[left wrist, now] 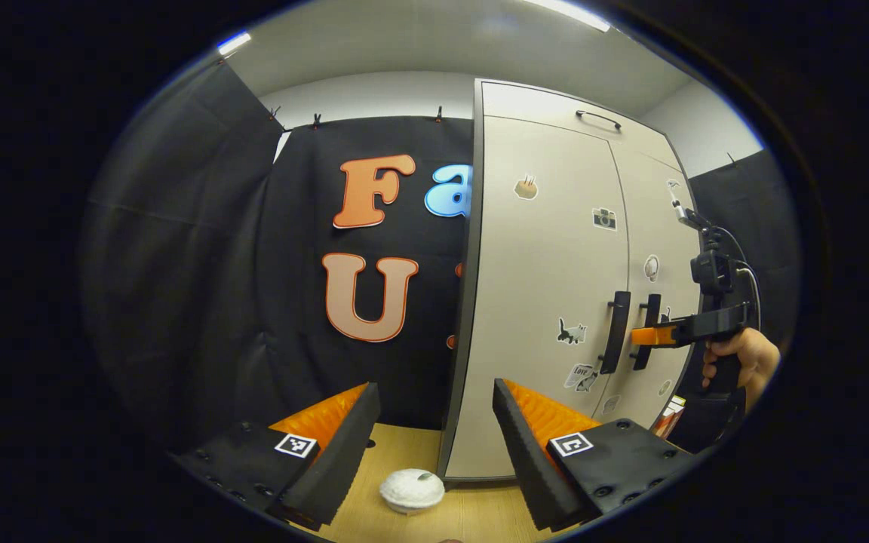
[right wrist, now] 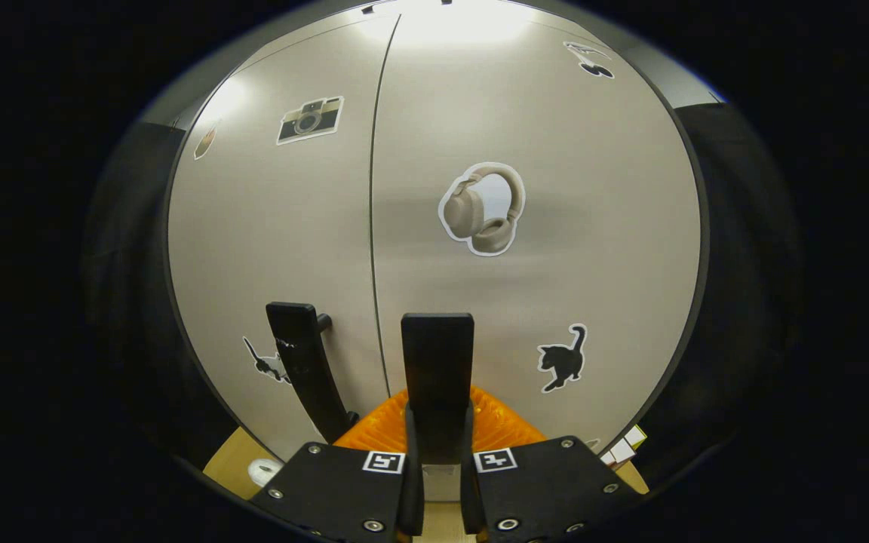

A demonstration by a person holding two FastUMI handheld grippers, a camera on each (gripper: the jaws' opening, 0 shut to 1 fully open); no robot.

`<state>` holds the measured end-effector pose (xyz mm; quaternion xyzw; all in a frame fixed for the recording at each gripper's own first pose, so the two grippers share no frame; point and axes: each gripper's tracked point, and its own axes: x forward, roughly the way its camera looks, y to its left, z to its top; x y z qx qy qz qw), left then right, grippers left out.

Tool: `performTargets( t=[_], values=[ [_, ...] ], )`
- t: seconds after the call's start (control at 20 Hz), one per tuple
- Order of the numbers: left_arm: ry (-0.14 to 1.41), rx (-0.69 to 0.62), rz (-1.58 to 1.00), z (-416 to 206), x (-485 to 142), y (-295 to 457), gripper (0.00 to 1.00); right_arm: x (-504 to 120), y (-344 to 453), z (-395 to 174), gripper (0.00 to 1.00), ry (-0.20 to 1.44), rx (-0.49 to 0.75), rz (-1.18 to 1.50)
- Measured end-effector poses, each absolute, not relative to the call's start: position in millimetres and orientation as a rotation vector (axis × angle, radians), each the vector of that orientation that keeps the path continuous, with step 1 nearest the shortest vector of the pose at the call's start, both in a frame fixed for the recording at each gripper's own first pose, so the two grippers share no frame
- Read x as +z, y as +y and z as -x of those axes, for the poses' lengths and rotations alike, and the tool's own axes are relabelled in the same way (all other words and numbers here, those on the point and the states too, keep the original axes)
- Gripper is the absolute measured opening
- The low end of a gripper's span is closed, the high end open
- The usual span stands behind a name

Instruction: Open the right door of the double-door shoe cabinet with the right hand, and open the left door with the left hand.

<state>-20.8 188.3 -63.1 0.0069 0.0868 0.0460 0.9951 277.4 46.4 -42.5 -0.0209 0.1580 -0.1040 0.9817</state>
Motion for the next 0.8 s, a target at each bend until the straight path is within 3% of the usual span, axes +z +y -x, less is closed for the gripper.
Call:
performTargets(
  t=[0.8],
  values=[
    [0.103, 0.093, -0.032, 46, -27, 175, 0.96, -34, 40, -201, 0.19, 0.326, -0.148, 0.036]
  ],
)
